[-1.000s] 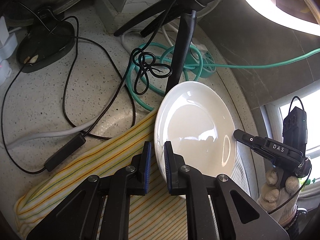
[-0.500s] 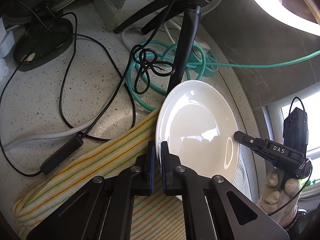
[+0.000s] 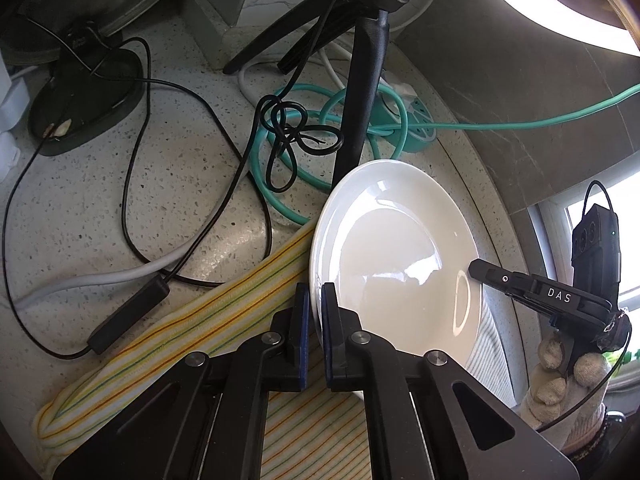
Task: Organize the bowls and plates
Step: 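Close both tools on the white plate's rim, then lift the white plate and carry it over the rose plate stack with both tools, then lower the white plate onto the rose plate stack with both tools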
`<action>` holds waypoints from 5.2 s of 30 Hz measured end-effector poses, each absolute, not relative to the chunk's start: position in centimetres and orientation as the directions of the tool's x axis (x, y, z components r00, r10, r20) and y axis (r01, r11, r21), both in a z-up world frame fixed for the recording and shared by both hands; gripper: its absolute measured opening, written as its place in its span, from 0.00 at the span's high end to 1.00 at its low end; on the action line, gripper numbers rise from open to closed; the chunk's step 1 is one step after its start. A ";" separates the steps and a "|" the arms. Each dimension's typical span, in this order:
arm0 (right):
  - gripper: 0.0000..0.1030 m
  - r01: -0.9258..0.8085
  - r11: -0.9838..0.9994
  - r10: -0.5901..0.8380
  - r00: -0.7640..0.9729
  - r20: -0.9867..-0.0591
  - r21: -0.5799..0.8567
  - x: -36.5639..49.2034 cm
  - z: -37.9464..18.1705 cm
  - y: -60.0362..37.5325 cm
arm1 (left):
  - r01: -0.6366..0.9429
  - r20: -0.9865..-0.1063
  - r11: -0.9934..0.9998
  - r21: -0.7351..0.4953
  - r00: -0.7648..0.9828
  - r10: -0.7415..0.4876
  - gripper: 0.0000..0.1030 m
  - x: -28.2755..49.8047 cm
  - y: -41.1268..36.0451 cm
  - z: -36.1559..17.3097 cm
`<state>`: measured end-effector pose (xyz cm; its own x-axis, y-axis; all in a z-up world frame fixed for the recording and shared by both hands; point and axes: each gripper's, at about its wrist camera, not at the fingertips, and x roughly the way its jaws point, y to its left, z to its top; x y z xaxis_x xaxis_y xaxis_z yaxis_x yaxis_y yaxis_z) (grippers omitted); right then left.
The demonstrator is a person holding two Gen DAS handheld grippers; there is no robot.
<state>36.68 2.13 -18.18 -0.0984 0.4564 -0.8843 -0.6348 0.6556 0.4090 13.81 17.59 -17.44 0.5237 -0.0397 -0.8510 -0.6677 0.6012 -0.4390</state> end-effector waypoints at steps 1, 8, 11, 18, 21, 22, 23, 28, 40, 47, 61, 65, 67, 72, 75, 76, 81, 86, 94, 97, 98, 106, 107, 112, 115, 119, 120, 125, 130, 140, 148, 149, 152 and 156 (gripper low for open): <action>0.95 -0.632 0.658 0.457 -0.098 -0.884 0.410 36.7 -18.2 2.1 | -0.668 -0.851 0.600 -0.440 0.524 -0.041 0.96 13.8 17.6 -17.5; 0.95 -0.629 0.664 0.453 -0.092 -0.887 0.404 36.1 -17.9 1.8 | -0.669 -0.853 0.601 -0.437 0.520 -0.041 0.96 13.6 17.6 -17.4; 0.95 -0.614 0.667 0.462 -0.102 -0.881 0.421 35.9 -17.7 1.5 | -0.669 -0.851 0.597 -0.444 0.522 -0.048 0.96 13.4 17.8 -17.4; 0.96 -0.604 0.675 0.468 -0.095 -0.879 0.425 35.2 -16.6 0.6 | -0.649 -0.841 0.605 -0.461 0.538 -0.064 0.96 12.9 17.5 -16.5; 0.96 -0.601 0.676 0.474 -0.088 -0.876 0.426 34.8 -15.9 0.1 | -0.639 -0.836 0.614 -0.463 0.545 -0.064 0.96 12.6 17.3 -16.0; 0.96 -0.601 0.677 0.475 -0.084 -0.876 0.425 34.6 -15.7 -0.1 | -0.636 -0.835 0.617 -0.464 0.547 -0.065 0.96 12.5 17.2 -15.8; 0.96 -0.599 0.679 0.476 -0.081 -0.876 0.425 34.4 -15.5 -0.3 | -0.632 -0.833 0.619 -0.466 0.549 -0.067 0.96 12.4 17.1 -15.7; 0.96 -0.585 0.687 0.486 -0.070 -0.871 0.430 33.6 -14.6 -1.3 | -0.612 -0.826 0.632 -0.475 0.559 -0.079 0.96 11.9 16.6 -14.9; 0.96 -0.541 0.714 0.512 -0.027 -0.858 0.444 31.4 -12.5 -4.1 | -0.550 -0.808 0.671 -0.497 0.576 -0.126 0.96 11.1 15.7 -13.2; 0.96 -0.503 0.740 0.525 0.020 -0.851 0.445 29.2 -11.2 -6.2 | -0.498 -0.798 0.707 -0.503 0.581 -0.159 0.96 10.7 15.2 -12.2; 0.96 -0.367 0.808 0.529 0.106 -0.842 0.461 24.0 -10.7 -11.1 | -0.367 -0.802 0.786 -0.498 0.539 -0.257 0.96 9.4 13.0 -11.6; 0.96 -0.331 0.822 0.526 0.131 -0.840 0.463 22.4 -10.6 -12.1 | -0.332 -0.803 0.804 -0.494 0.530 -0.274 0.96 8.9 12.5 -11.4; 0.96 -0.313 0.828 0.527 0.144 -0.838 0.466 21.5 -10.5 -12.7 | -0.318 -0.803 0.810 -0.494 0.525 -0.283 0.96 8.7 12.3 -11.4; 0.96 -0.267 0.841 0.523 0.176 -0.834 0.471 19.3 -10.7 -14.1 | -0.277 -0.803 0.824 -0.494 0.508 -0.311 0.96 8.3 11.7 -11.4; 0.96 -0.243 0.848 0.519 0.193 -0.833 0.472 17.8 -10.9 -15.0 | -0.256 -0.804 0.831 -0.495 0.498 -0.325 0.96 8.1 11.3 -11.5; 0.96 -0.234 0.849 0.518 0.198 -0.832 0.473 17.4 -11.0 -15.3 | -0.248 -0.804 0.833 -0.495 0.494 -0.330 0.96 8.1 11.2 -11.5; 0.96 -0.194 0.859 0.508 0.216 -0.834 0.473 15.5 -11.5 -16.4 | -0.213 -0.808 0.847 -0.487 0.477 -0.345 0.96 7.8 10.6 -11.6; 0.96 -0.164 0.864 0.503 0.229 -0.833 0.476 13.8 -11.9 -17.1 | -0.189 -0.812 0.856 -0.481 0.464 -0.354 0.96 7.5 10.1 -11.7; 0.96 -0.112 0.868 0.496 0.240 -0.834 0.484 11.2 -12.9 -18.4 | -0.146 -0.819 0.869 -0.472 0.437 -0.372 0.96 7.0 9.5 -12.2; 0.96 -0.096 0.869 0.493 0.244 -0.835 0.485 10.4 -13.1 -18.7 | -0.134 -0.821 0.872 -0.471 0.427 -0.378 0.96 6.8 9.4 -12.4; 0.96 -0.096 0.872 0.489 0.246 -0.837 0.481 10.2 -13.2 -18.7 | -0.132 -0.822 0.873 -0.470 0.424 -0.379 0.96 6.7 9.3 -12.4; 0.96 -0.071 0.879 0.473 0.257 -0.843 0.471 8.4 -13.5 -19.3 | -0.109 -0.824 0.875 -0.472 0.406 -0.394 0.96 5.9 8.7 -12.7; 0.96 -0.069 0.880 0.470 0.257 -0.844 0.469 8.2 -13.6 -19.4 | -0.106 -0.824 0.875 -0.472 0.405 -0.396 0.96 5.9 8.6 -12.8; 0.96 -0.051 0.881 0.467 0.259 -0.845 0.471 7.3 -13.8 -19.8 | -0.094 -0.825 0.876 -0.472 0.398 -0.402 0.96 5.6 8.1 -12.9; 0.96 -0.042 0.880 0.467 0.257 -0.846 0.473 6.8 -14.1 -19.9 | -0.089 -0.827 0.878 -0.470 0.392 -0.403 0.96 5.5 8.0 -13.0; 0.96 -0.025 0.876 0.472 0.252 -0.845 0.482 6.1 -14.6 -20.1 | -0.086 -0.829 0.879 -0.470 0.385 -0.406 0.96 5.4 7.9 -13.3; 0.95 -0.021 0.876 0.472 0.251 -0.845 0.483 6.0 -14.7 -20.2 | -0.086 -0.829 0.879 -0.470 0.384 -0.406 0.96 5.3 7.8 -13.3; 0.95 -0.012 0.877 0.469 0.243 -0.849 0.481 5.4 -15.1 -20.2 | -0.081 -0.832 0.882 -0.464 0.383 -0.402 0.96 5.2 7.6 -13.5; 0.95 -0.012 0.877 0.469 0.234 -0.851 0.480 5.2 -15.2 -20.0 | -0.085 -0.833 0.882 -0.463 0.381 -0.400 0.96 5.1 7.6 -13.7; 0.95 -0.015 0.881 0.464 0.224 -0.857 0.473 5.2 -15.4 -19.8 | -0.083 -0.838 0.886 -0.456 0.376 -0.396 0.96 5.1 7.3 -14.0; 0.95 -0.006 0.881 0.461 0.223 -0.859 0.472 5.0 -15.7 -19.7 | -0.084 -0.842 0.887 -0.454 0.367 -0.396 0.95 5.2 7.3 -14.4; 0.95 -0.003 0.880 0.463 0.223 -0.858 0.474 4.9 -15.7 -19.8 | -0.083 -0.842 0.887 -0.454 0.365 -0.397 0.95 5.1 7.3 -14.5; 0.95 -0.002 0.879 0.465 0.225 -0.856 0.477 4.9 -15.7 -19.9 | -0.077 -0.844 0.889 -0.451 0.363 -0.396 0.95 5.2 7.3 -14.5; 0.95 -0.005 0.879 0.465 0.222 -0.857 0.476 4.9 -15.7 -19.9 | -0.080 -0.842 0.888 -0.454 0.363 -0.398 0.95 5.2 7.2 -14.5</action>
<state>4.89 -19.92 -15.70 0.2219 0.4650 -0.8570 -0.0047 0.8795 0.4760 5.21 7.24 -14.53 0.3634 -0.3979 -0.8424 -0.0795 0.8877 -0.4536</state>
